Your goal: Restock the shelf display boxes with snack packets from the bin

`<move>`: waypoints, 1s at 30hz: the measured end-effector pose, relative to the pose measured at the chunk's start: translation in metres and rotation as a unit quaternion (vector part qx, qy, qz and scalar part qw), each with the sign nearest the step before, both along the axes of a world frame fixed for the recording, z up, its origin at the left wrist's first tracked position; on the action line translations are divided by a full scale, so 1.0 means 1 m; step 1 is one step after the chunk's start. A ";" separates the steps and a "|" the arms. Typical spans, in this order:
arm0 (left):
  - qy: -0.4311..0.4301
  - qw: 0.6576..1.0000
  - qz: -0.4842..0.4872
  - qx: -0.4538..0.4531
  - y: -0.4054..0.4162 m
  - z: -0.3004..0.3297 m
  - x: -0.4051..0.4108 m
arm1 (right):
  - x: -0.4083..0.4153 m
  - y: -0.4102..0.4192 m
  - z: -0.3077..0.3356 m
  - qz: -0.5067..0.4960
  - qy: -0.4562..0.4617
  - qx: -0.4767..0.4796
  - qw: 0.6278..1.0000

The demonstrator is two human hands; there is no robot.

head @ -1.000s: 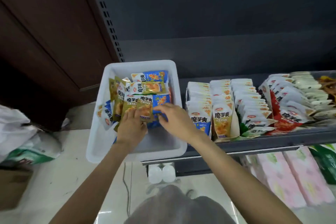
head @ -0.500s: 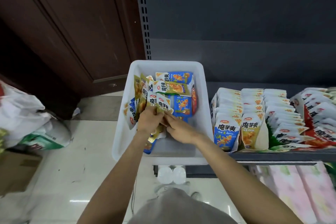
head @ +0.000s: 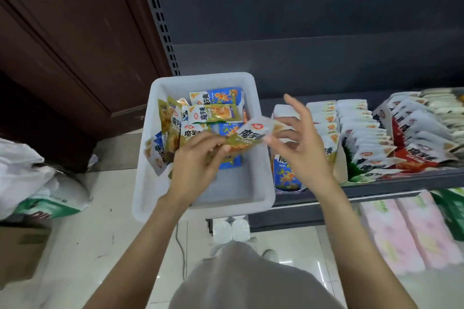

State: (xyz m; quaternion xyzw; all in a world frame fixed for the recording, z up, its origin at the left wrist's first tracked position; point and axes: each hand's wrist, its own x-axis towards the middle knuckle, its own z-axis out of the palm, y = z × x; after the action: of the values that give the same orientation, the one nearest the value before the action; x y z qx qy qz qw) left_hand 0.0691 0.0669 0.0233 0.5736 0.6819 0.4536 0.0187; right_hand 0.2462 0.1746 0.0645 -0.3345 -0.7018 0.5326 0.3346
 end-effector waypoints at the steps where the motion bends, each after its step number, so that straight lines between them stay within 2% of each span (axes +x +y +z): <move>1: -0.006 1.000 -0.029 0.003 0.009 0.005 0.012 | 0.013 0.003 0.007 -0.019 -0.006 0.028 0.999; 5: -0.063 0.990 -0.122 -0.012 0.048 0.023 0.069 | 0.071 0.015 0.029 -0.073 -0.011 0.126 0.989; 9: -0.044 0.987 -0.147 -0.039 0.087 0.022 0.117 | 0.113 0.032 0.031 -0.132 -0.106 0.231 0.958; 13: -0.119 0.981 -0.127 -0.087 0.109 0.012 0.139 | 0.126 0.053 0.013 -0.156 -0.218 0.304 0.914; 16: -0.128 0.983 -0.087 -0.100 0.115 0.002 0.141 | 0.123 0.064 0.000 -0.123 -0.267 0.308 0.905; 20: -0.121 0.974 -0.098 -0.163 0.123 -0.002 0.138 | 0.120 0.077 -0.015 -0.072 -0.345 0.294 0.889; 23: -0.121 0.973 -0.109 -0.163 0.120 0.002 0.136 | 0.115 0.082 -0.025 -0.055 -0.406 0.322 0.854; 25: -0.099 0.983 -0.097 -0.121 0.113 0.003 0.130 | 0.112 0.083 -0.029 -0.089 -0.378 0.364 0.846; 28: -0.060 0.998 -0.006 -0.028 0.094 0.003 0.111 | 0.103 0.070 -0.023 -0.176 -0.245 0.375 0.876; 30: -0.042 0.997 0.060 0.024 0.077 0.000 0.091 | 0.092 0.057 -0.016 -0.177 -0.171 0.371 0.895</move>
State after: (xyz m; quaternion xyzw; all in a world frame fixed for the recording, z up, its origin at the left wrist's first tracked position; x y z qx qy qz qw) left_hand 0.1605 0.1444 0.0236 0.5127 0.7022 0.4940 0.0063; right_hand 0.3379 0.2313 0.0487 -0.3911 -0.8238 0.1000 0.3979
